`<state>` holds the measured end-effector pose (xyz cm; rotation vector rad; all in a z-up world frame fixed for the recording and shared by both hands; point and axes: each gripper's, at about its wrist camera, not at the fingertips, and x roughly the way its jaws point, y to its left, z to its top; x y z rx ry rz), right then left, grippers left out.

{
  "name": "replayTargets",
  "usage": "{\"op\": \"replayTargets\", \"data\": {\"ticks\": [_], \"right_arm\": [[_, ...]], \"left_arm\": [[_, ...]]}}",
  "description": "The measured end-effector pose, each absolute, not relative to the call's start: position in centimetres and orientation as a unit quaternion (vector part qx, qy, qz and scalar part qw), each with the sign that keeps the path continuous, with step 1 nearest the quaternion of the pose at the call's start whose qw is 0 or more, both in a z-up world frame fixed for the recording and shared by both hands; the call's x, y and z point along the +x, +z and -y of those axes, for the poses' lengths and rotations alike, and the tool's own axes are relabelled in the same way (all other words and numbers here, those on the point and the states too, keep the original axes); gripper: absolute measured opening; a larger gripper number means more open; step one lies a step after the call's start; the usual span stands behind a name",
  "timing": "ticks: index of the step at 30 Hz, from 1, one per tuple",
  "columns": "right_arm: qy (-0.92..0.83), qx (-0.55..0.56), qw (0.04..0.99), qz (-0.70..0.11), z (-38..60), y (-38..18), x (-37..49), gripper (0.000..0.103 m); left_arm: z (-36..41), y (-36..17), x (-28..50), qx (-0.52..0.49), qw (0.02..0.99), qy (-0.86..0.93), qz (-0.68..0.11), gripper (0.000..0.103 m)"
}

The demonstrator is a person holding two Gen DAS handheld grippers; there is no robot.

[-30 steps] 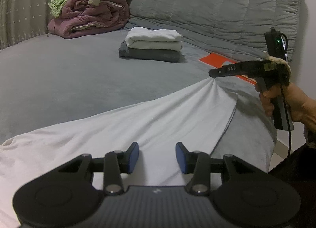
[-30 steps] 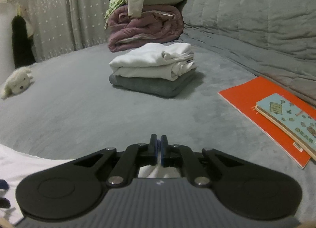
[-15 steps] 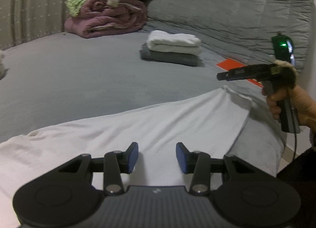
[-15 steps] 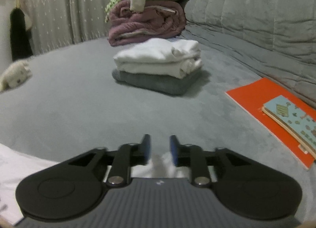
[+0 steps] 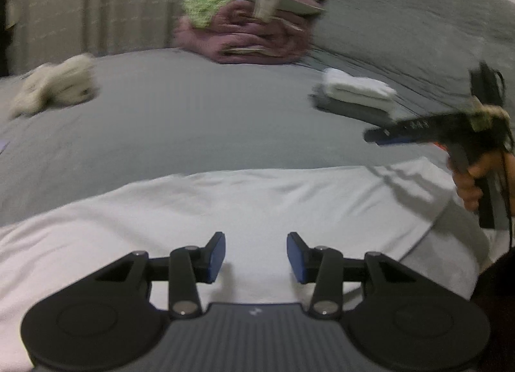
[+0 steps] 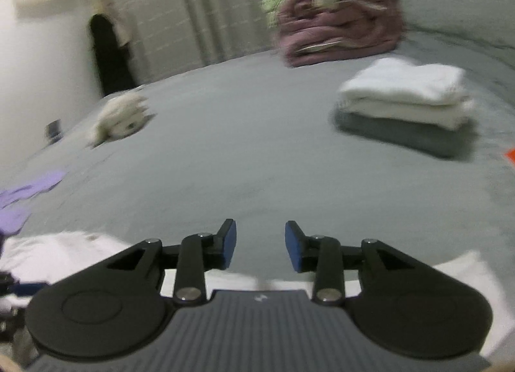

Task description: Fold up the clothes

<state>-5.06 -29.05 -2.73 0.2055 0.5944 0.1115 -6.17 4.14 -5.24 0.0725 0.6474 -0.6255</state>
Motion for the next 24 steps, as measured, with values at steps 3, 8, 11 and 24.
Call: {"op": "replayTargets", "data": {"ticks": [3,8,11,24], "right_arm": [[0.092,0.086,0.944,-0.305,26.5,-3.1,-4.6,0.039],[0.164,0.041,0.931,-0.324,22.6,-4.1,-5.7,0.039],[0.212,0.013,0.92,-0.328,20.4,-4.5,-6.6,0.039],[0.395,-0.06,0.865,-0.303,11.8,-4.0,-9.5,0.039]], "left_arm": [[-7.3,-5.1,-6.7,0.018,0.909,-0.273,-0.314,0.043],[-11.8,-5.5,-7.8,0.0,0.919,-0.23,-0.32,0.043],[-13.9,-5.6,-8.5,-0.008,0.924,-0.201,-0.325,0.043],[-20.8,-5.1,-9.4,-0.126,0.926,-0.051,-0.352,0.042]]}}
